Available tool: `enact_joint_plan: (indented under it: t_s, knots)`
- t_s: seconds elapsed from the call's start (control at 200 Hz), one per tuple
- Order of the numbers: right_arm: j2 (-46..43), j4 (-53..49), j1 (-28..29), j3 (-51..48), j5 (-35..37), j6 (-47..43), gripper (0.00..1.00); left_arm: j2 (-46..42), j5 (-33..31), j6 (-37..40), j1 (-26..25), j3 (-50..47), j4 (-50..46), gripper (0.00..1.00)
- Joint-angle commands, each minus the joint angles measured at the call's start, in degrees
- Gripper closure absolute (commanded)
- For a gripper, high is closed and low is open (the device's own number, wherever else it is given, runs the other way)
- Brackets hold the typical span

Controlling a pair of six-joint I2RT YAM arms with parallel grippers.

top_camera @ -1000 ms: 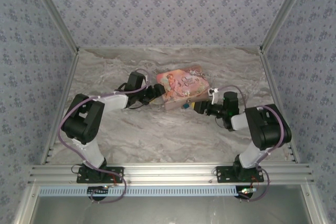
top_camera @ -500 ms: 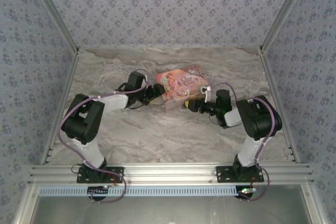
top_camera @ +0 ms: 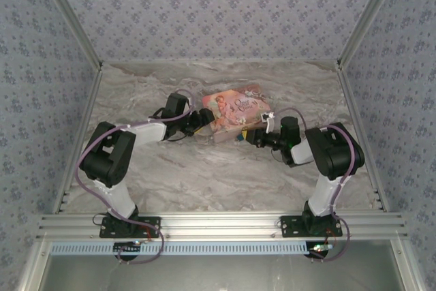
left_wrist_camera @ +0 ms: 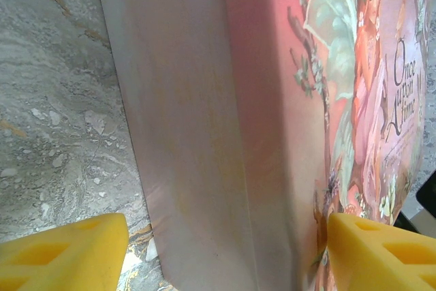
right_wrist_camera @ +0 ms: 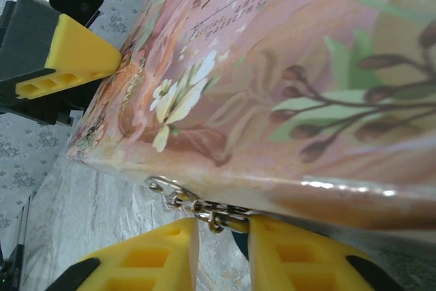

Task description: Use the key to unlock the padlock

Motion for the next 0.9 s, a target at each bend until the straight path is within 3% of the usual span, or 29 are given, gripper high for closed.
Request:
enact_joint_plan:
  t_s: [0.0, 0.28, 0.894]
  knots:
    - [0.6, 1.9, 0.2, 0.0, -1.7, -1.1, 0.80, 2.8, -3.0, -0.2, -0.1, -2.3, -6.2, 0.25]
    - [0.5, 1.7, 0.0, -0.1, -0.5, -0.9, 1.00, 2.6, -3.2, -0.6, -0.2, -2.2, -6.2, 0.25]
    - [-2.6, 9.3, -4.0, -4.5, 4.0, 8.0, 1.00, 0.8, -4.3, -2.1, -0.3, -5.9, -4.9, 0.24]
